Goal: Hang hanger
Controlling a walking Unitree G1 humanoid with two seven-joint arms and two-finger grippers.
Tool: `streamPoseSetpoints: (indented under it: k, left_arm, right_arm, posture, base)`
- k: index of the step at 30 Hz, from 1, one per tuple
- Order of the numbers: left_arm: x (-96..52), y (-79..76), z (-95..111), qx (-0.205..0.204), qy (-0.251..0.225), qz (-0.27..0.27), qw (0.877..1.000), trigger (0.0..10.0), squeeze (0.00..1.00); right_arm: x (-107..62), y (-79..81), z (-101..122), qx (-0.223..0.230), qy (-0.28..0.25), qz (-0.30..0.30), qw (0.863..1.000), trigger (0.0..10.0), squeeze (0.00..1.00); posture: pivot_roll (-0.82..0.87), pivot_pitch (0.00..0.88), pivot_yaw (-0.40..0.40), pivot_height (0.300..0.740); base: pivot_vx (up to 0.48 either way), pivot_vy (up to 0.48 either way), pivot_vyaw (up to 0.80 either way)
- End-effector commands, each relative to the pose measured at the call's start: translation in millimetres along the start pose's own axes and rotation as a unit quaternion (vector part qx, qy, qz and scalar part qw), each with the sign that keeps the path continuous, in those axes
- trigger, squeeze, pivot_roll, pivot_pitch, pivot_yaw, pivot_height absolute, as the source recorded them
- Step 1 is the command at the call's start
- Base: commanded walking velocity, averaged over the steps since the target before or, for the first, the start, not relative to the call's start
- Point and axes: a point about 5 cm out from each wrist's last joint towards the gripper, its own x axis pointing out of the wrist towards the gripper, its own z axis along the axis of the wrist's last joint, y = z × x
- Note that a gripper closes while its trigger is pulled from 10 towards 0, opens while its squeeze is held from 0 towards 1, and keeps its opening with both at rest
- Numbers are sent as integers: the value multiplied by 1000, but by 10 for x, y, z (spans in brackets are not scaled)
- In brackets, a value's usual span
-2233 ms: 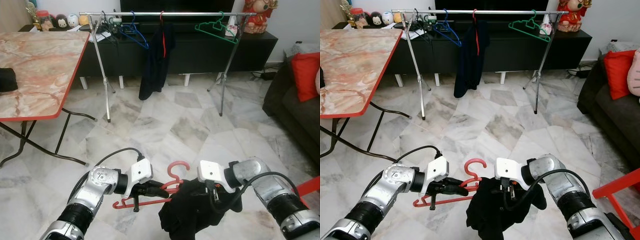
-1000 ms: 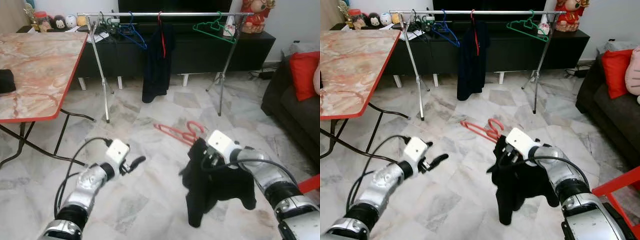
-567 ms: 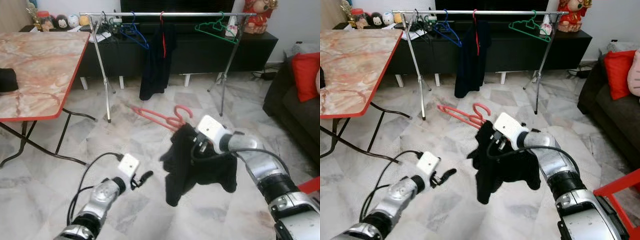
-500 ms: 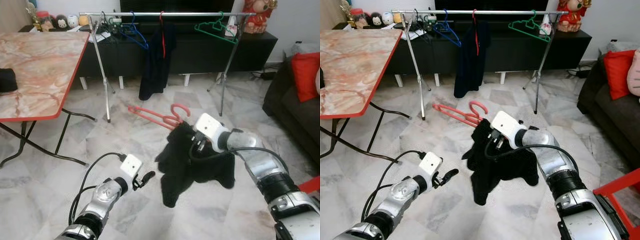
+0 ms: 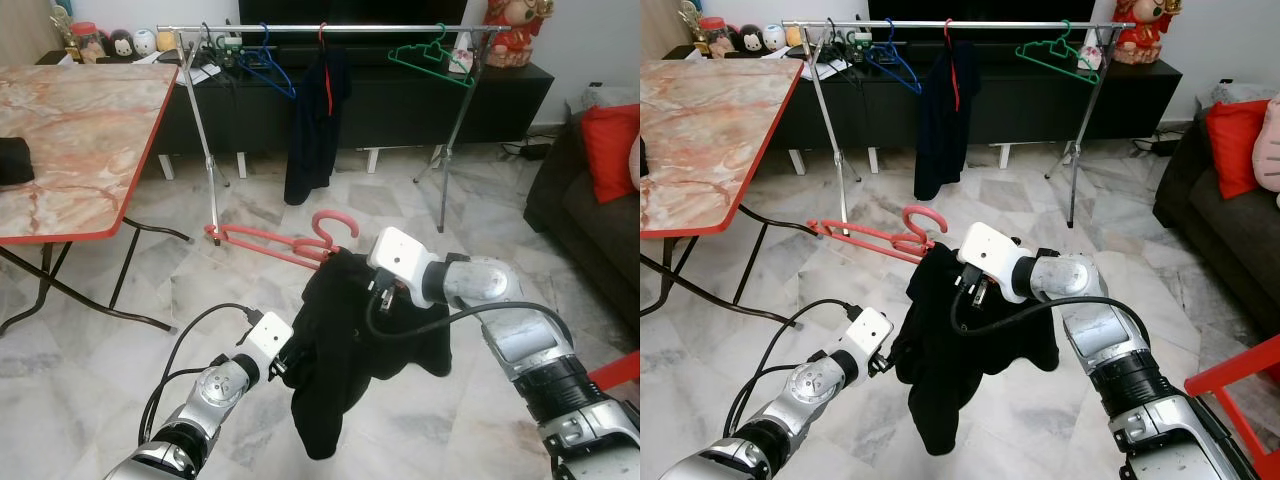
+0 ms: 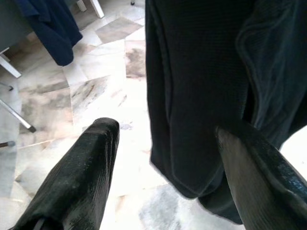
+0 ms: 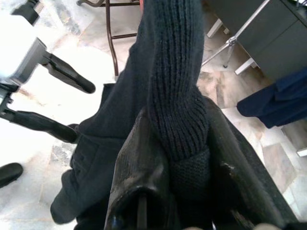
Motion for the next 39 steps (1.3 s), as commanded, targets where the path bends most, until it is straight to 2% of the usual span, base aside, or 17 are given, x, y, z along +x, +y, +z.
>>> streamPoseSetpoints:
  k: [1,6,13,31,34,39]
  left_arm:
    - [15,-4,21,24,-1,-5,1000,10000,0]
    - [28,-14,38,31,-3,-5,1000,10000,0]
    - [37,-56,106,47,-26,-48,997,10000,0]
    - [37,-55,50,67,1,-52,996,10000,0]
    - [35,-18,12,85,22,-37,995,10000,0]
    - [39,76,-8,89,44,5,995,10000,0]
  right_arm:
    - [-19,-3,156,-14,-26,2,1000,0,0]
    - [-16,5,204,-16,-31,5,999,0,0]
    - [16,6,189,-15,-24,4,1000,0,0]
    - [17,-19,328,-23,-39,1,999,0,0]
    - [29,-10,373,-23,-47,5,999,0,0]
    - [33,8,422,-26,-55,10,998,0,0]
  posture:
    - [-109,28,-62,740]
    - [-111,28,-62,740]
    - [-108,28,-70,740]
    - [-109,27,-74,740]
    - [-109,27,-74,740]
    - [-108,25,-76,740]
  base:
    - [0,0,0]
    - [0,0,0]
    - [0,0,0]
    - [0,0,0]
    - [0,0,0]
    - [0,0,0]
